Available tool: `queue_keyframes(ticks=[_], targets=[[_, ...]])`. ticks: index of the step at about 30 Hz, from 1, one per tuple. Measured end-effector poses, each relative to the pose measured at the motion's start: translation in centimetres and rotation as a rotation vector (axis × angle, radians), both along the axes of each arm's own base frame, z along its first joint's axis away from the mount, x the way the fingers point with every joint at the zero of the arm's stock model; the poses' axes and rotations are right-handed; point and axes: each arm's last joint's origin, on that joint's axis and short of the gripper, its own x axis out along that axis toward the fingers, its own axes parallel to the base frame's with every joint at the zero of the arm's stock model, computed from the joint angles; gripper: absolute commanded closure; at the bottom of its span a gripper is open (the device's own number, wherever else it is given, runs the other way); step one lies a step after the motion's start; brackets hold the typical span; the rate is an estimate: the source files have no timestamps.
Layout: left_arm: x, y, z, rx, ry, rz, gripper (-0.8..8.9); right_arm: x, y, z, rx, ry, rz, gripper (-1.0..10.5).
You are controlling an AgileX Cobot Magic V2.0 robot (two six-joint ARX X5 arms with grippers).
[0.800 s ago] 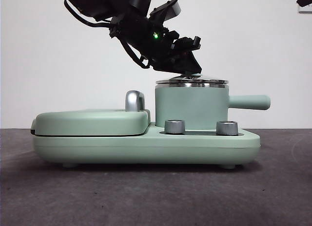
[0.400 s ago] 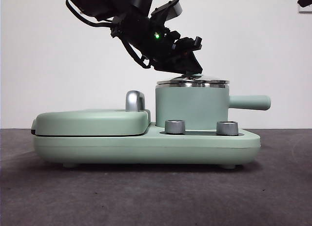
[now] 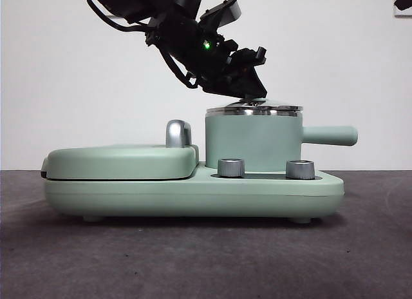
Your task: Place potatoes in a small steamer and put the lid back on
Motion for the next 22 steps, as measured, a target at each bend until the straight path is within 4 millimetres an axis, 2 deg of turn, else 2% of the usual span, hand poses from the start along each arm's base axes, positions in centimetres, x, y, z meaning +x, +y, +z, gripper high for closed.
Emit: queue_keyframes(ticks=[15, 17, 20, 22], targets=[[-0.19, 0.08, 0.00, 0.014, 0.019, -0.003, 8.04, 0.00, 0.00, 0.00, 0.000, 0.000, 0.000, 6.2], [-0.19, 0.09, 0.01, 0.014, 0.019, -0.003, 7.54, 0.00, 0.00, 0.00, 0.000, 0.000, 0.000, 6.2], [-0.19, 0.08, 0.02, 0.013, 0.018, -0.004, 5.88, 0.00, 0.00, 0.00, 0.000, 0.000, 0.000, 6.2], [-0.20, 0.07, 0.03, 0.014, 0.015, -0.007, 5.47, 0.00, 0.00, 0.00, 0.000, 0.000, 0.000, 6.2]])
